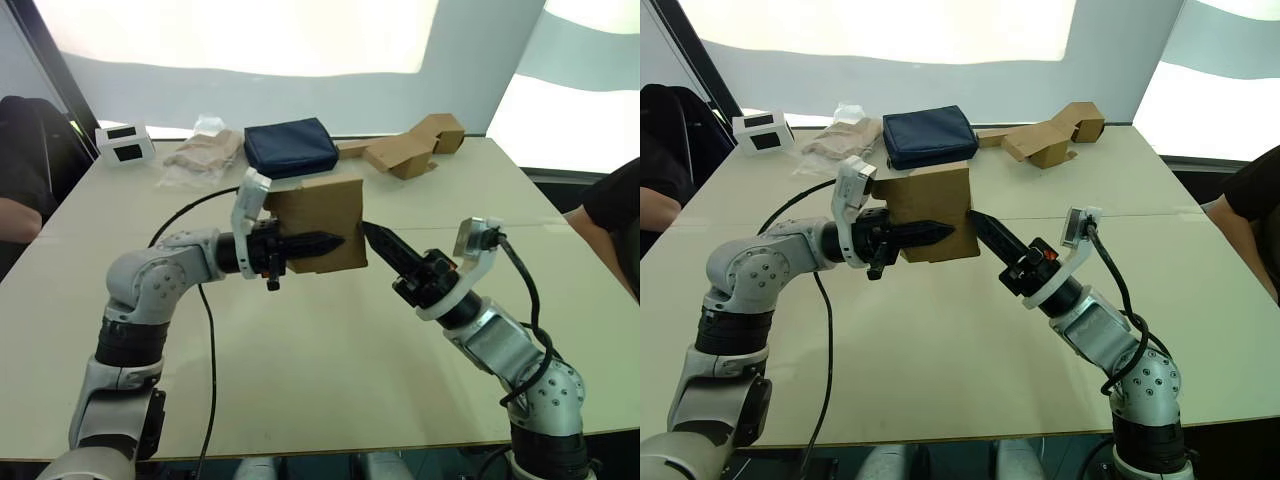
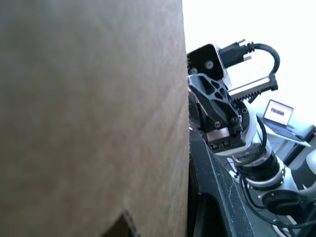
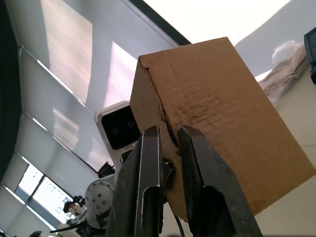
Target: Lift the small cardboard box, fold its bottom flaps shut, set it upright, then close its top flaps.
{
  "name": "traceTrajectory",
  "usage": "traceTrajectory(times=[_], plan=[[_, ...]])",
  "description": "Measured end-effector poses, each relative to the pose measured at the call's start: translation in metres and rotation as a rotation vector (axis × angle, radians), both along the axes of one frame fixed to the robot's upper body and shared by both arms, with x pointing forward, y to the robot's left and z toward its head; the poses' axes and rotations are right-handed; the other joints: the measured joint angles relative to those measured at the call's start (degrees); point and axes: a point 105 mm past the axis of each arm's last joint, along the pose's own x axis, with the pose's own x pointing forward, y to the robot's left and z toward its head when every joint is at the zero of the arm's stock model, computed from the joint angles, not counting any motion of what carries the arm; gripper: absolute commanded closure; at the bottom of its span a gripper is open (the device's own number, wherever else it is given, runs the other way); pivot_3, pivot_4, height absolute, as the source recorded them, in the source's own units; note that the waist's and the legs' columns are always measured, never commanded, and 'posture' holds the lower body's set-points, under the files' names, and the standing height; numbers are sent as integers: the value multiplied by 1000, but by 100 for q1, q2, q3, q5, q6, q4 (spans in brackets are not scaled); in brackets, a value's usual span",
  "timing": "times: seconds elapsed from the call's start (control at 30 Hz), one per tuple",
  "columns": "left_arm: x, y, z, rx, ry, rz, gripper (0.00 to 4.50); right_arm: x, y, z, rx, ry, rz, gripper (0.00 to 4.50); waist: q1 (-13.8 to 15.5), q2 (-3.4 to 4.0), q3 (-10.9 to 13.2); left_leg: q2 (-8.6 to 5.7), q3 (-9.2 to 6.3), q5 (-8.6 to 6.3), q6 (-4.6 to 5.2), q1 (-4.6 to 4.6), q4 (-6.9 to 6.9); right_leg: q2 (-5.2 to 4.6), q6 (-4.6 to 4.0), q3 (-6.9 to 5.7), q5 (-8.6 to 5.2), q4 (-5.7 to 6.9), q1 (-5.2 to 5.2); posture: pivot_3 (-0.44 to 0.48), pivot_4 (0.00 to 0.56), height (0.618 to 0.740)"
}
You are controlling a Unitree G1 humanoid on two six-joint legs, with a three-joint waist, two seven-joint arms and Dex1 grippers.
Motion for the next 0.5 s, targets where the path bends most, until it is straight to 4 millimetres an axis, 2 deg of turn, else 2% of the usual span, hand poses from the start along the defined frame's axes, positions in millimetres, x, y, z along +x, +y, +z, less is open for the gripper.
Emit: traceTrajectory(times=[0.17,0.37,0.43,0.5], plan=[[0,-1,-1,0,16,-3,4500,4,-10,0,-5,3,-26,3926,2,0,0,0,2,0,0,0,1,-2,0,0,0,0,0,0,150,740],[-1,0,0,-3,18,-5,4500,19,-36,-4,15,43,-121,3926,3,0,0,-1,1,0,0,0,0,0,0,0,0,0,0,0,150,740],[-1,1,1,-6,16,-5,4500,21,-37,-8,-1,52,-132,4459,-3,0,0,-1,1,0,0,0,0,1,0,0,0,0,0,0,150,740],[-1,1,2,-8,15,-7,4500,21,-34,-11,-16,54,-133,4491,-9,0,0,0,1,0,0,0,0,2,0,0,0,0,0,0,150,740]])
